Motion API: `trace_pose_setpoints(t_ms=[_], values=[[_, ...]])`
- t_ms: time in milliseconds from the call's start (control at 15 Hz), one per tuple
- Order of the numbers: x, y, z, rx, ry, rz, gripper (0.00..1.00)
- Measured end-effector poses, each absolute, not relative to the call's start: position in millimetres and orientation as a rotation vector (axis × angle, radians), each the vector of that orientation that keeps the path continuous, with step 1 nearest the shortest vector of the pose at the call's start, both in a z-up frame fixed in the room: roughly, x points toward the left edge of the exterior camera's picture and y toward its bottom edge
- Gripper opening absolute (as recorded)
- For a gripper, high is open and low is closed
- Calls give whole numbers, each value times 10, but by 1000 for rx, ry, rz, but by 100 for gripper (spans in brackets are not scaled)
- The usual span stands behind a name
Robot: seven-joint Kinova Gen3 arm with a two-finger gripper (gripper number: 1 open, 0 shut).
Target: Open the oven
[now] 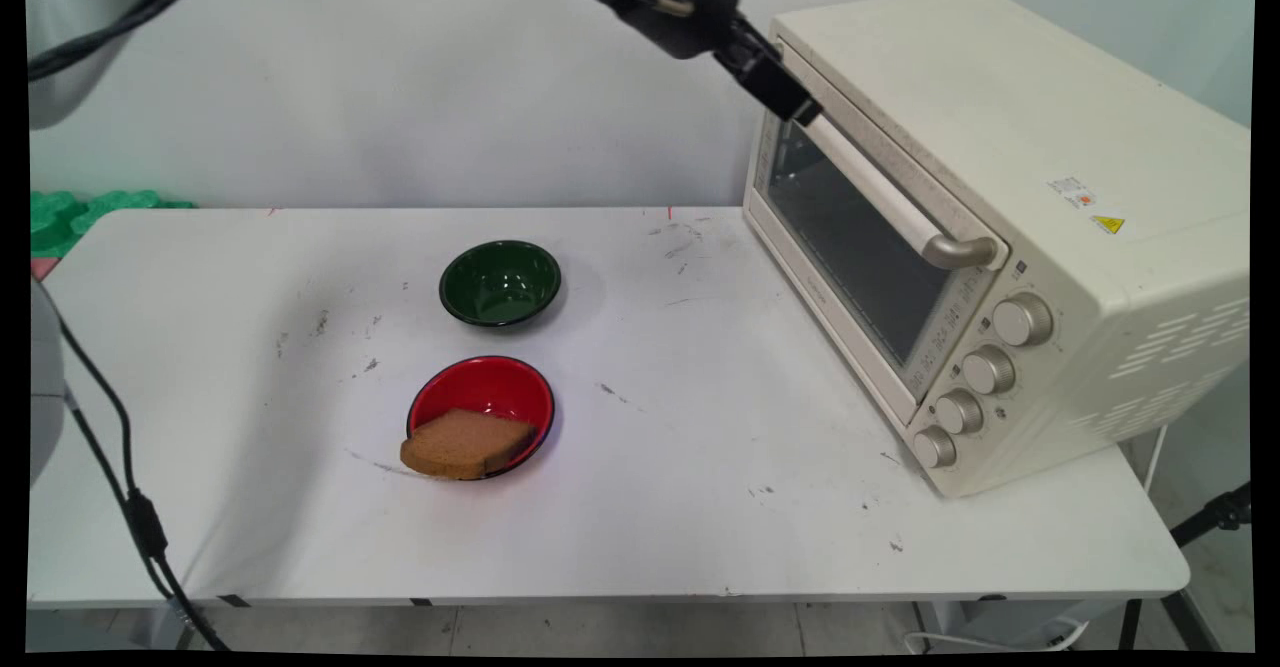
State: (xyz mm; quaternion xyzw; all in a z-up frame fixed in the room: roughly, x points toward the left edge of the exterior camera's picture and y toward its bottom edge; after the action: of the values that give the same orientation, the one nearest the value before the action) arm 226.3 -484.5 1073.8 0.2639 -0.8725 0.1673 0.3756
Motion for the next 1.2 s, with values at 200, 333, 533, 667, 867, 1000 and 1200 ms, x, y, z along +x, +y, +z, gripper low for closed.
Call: trace_pose_setpoints(t_ms=[200, 333, 533, 667, 867, 1000, 1200], values=[[2024, -5004, 10713, 668, -2269, 424, 100], [1907, -5100, 10698, 669, -2284, 421, 100], [1771, -5225, 10669, 670, -2306, 414, 100], [1705, -5285, 10644, 671, -2319, 409, 100], [1636, -5350, 10601, 677, -2336, 399, 0], [1595, -5381, 10572, 681, -2342, 393, 0], [1542, -5415, 10547, 683, -2343, 390, 0]])
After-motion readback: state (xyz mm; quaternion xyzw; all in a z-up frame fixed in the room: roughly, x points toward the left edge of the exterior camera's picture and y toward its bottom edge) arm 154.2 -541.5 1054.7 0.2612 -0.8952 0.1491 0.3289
